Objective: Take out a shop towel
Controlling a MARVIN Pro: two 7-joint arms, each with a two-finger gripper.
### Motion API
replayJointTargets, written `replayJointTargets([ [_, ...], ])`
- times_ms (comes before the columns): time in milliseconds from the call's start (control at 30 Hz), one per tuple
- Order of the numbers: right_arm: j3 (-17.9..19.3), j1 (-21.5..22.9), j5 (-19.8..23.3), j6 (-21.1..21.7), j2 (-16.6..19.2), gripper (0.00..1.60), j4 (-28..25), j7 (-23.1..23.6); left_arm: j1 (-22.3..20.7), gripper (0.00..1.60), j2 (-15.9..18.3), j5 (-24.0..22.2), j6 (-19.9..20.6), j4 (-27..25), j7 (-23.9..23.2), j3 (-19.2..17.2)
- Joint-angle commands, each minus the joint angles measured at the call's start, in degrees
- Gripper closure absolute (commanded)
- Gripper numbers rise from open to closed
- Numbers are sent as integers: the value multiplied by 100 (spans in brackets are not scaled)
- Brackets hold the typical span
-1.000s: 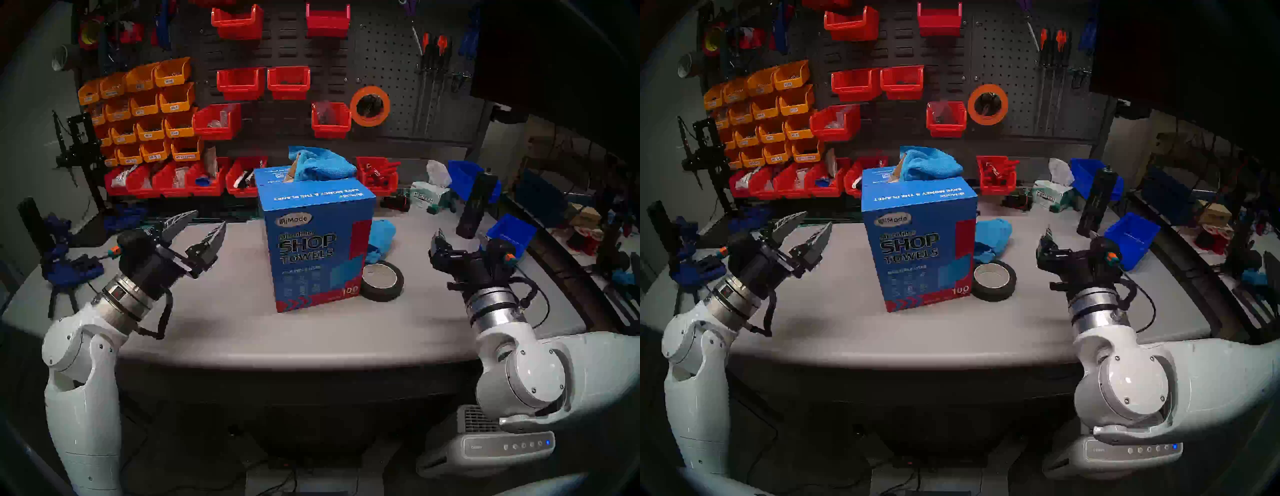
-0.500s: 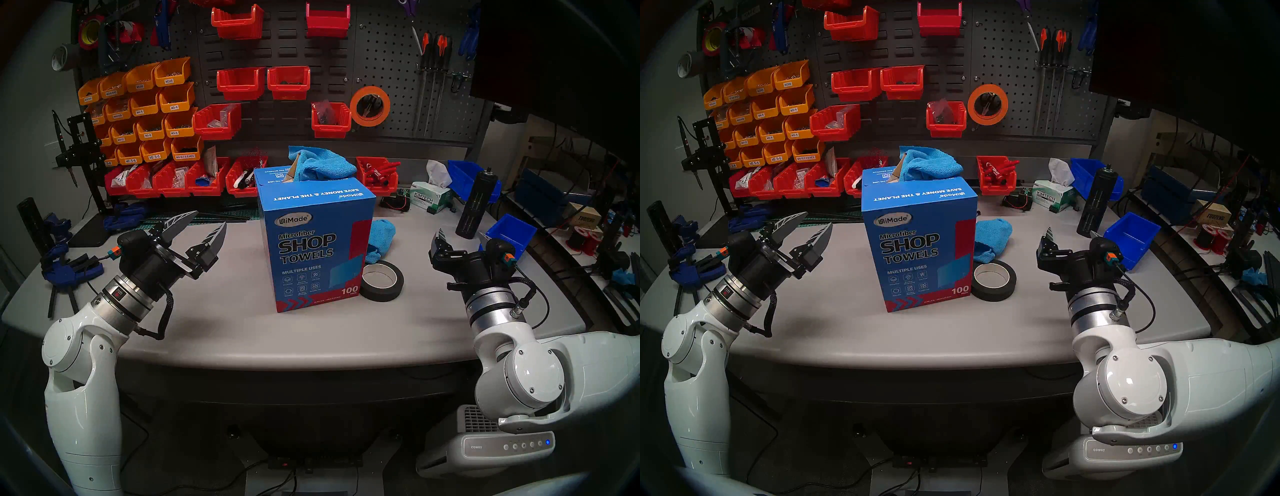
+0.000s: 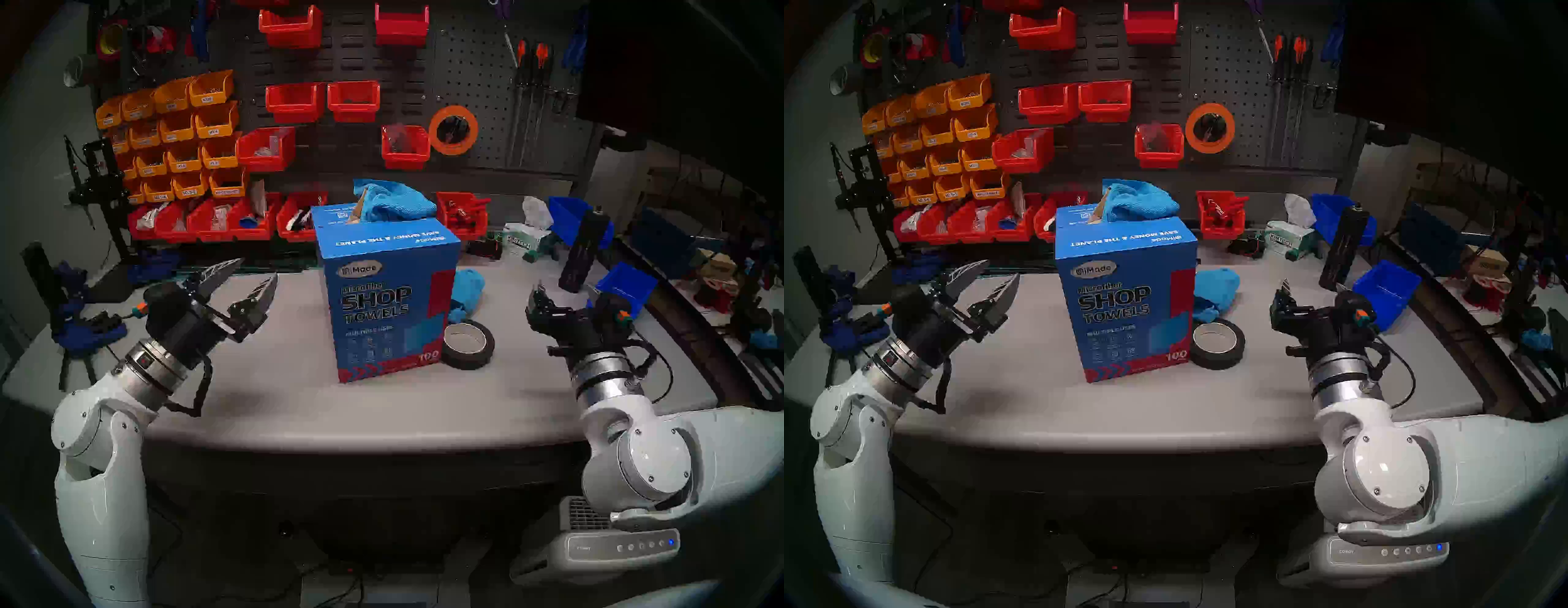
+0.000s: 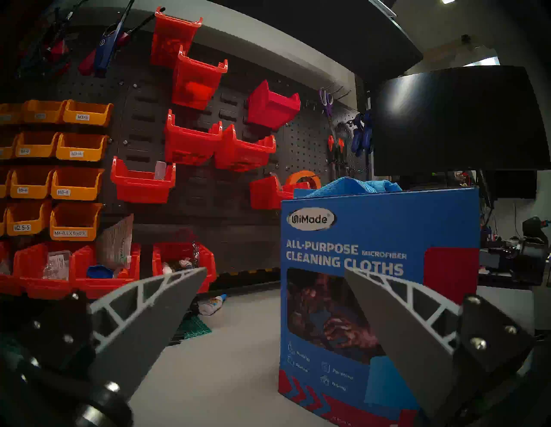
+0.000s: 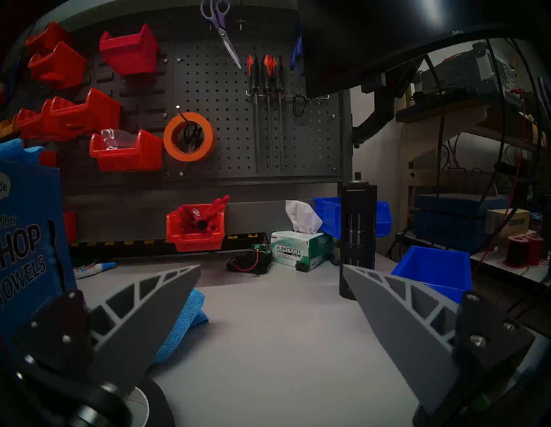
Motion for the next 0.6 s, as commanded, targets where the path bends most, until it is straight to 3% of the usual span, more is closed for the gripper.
replayJointTargets([
  [0, 96, 98, -136, -22, 18, 0, -52, -17, -95, 0, 13, -19, -37, -162, 14, -26],
  [567, 96, 98, -137, -23, 18, 0, -52, -17, -103, 0, -4, -6, -30, -162, -2, -33],
])
